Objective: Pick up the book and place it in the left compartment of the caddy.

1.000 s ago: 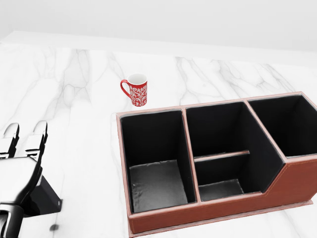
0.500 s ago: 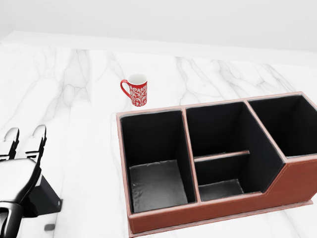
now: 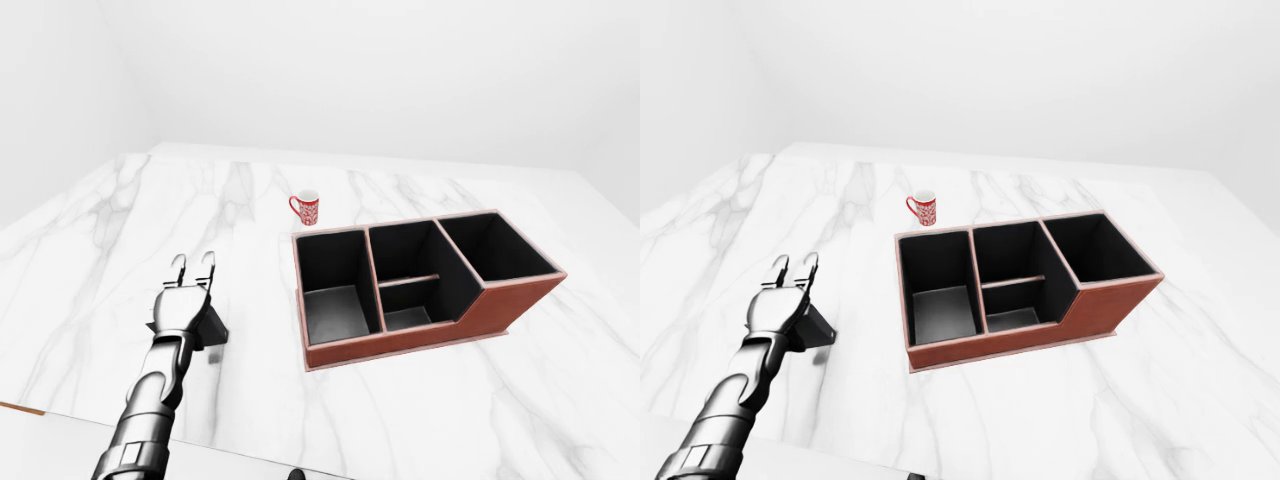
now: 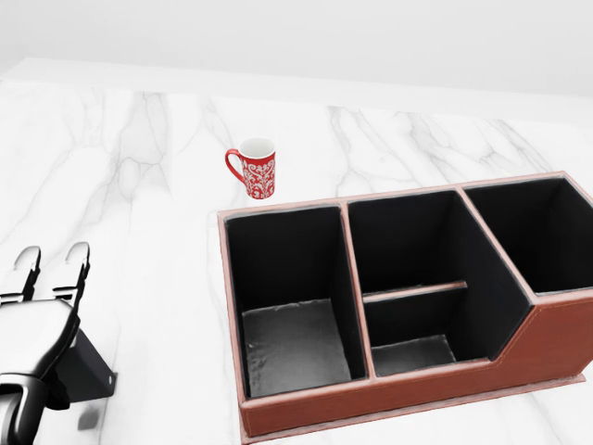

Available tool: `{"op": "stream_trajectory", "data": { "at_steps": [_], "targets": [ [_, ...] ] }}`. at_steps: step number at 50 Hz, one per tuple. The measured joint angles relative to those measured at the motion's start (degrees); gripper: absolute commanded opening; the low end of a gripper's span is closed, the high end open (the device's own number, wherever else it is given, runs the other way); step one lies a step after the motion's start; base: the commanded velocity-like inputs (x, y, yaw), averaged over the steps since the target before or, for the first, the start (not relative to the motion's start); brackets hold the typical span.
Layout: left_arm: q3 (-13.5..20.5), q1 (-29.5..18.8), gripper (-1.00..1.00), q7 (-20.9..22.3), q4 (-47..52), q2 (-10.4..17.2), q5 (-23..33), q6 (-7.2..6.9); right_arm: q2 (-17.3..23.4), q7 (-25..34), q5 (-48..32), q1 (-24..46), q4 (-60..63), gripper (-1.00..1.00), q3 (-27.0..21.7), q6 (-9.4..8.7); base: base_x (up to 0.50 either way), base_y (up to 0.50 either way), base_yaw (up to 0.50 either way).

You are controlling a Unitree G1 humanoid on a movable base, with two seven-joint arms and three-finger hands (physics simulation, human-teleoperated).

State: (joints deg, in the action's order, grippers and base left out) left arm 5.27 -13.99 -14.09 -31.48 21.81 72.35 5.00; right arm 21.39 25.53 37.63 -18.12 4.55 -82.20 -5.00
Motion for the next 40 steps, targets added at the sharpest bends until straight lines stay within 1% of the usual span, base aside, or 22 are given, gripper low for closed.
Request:
{"op": "stream_trajectory", "data": {
  "at_steps": [18, 29, 40],
  "targets": [
    [-1.0, -4.0, 1.00, -3.3, -9.7, 2.1, -1.9, 0.00, 0.0, 0.0, -0.1, 0.1, 0.0, 1.00, 0.1, 0.00, 0.00, 0.00, 0.00],
    [-3.5, -9.6, 1.00, -7.3, -21.9, 3.1, -2.3, 0.00, 0.0, -0.1, -0.1, 0.0, 0.0, 1.00, 0.0, 0.00, 0.00, 0.00, 0.00],
    [-5.2, -15.7, 1.00, -10.9, -31.6, 3.1, -2.8, 0.00, 0.1, 0.0, -0.1, 0.1, -0.2, 1.00, 0.2, 0.00, 0.00, 0.00, 0.00]
  ]
}}
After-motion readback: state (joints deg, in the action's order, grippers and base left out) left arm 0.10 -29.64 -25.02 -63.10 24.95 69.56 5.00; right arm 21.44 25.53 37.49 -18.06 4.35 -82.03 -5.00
